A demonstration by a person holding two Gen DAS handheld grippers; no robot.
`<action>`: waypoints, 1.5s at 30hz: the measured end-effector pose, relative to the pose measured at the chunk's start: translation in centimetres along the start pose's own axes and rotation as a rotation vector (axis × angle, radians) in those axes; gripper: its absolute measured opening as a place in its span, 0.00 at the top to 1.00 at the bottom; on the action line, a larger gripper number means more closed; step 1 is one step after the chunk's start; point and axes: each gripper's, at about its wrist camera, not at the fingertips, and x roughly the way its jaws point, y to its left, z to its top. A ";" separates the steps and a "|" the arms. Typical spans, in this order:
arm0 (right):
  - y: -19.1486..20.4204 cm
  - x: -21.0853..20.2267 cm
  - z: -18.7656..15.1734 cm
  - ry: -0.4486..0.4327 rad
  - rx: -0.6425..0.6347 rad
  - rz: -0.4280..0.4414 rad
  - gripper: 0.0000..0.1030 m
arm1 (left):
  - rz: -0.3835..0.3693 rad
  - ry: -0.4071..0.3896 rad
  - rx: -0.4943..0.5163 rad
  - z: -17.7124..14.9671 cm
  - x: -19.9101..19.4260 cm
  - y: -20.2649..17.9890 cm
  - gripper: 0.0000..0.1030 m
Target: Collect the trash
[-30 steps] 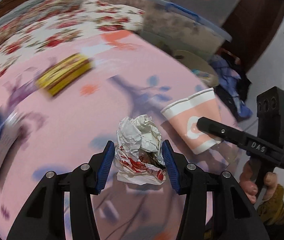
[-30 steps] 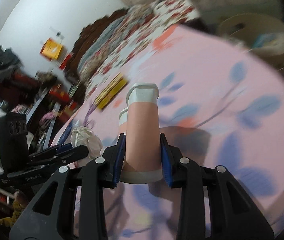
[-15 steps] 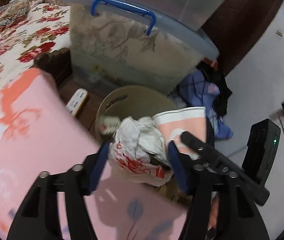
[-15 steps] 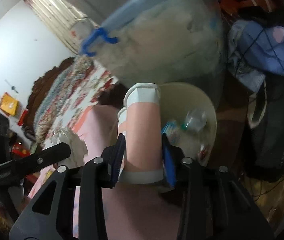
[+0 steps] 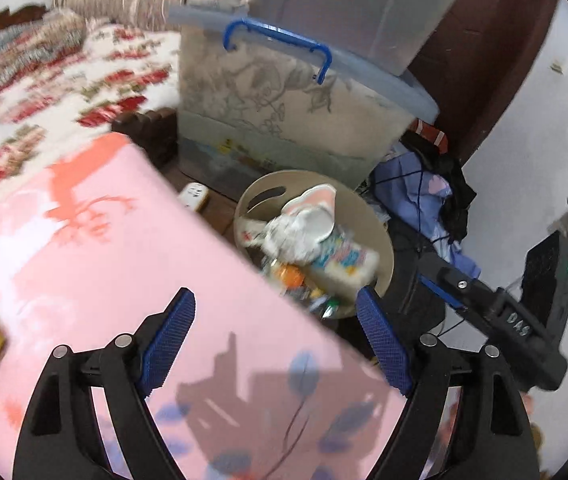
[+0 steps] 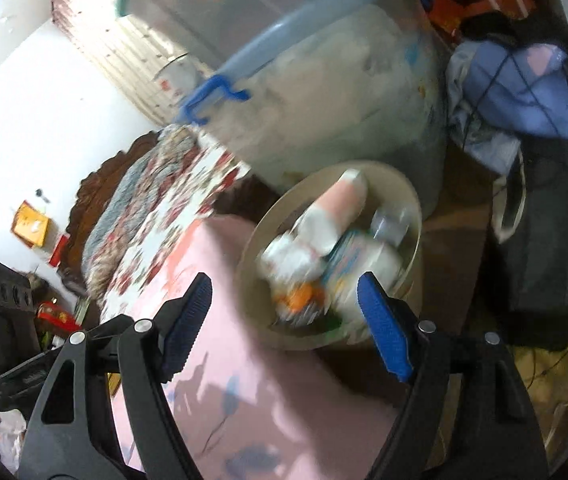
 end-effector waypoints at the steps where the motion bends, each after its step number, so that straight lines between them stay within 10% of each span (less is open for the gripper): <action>1: 0.6 -0.6 -1.0 0.000 -0.008 0.003 0.26 | 0.015 -0.012 0.017 -1.4 -1.2 0.2 0.23; 15: 9.5 -6.1 -17.0 0.031 -0.145 -0.024 0.20 | 0.270 -0.098 -0.008 -16.1 -13.5 5.0 0.20; 45: 15.9 -13.4 -23.1 -0.026 -0.225 0.022 0.04 | 0.416 -0.262 -0.089 -25.0 -24.6 5.7 0.15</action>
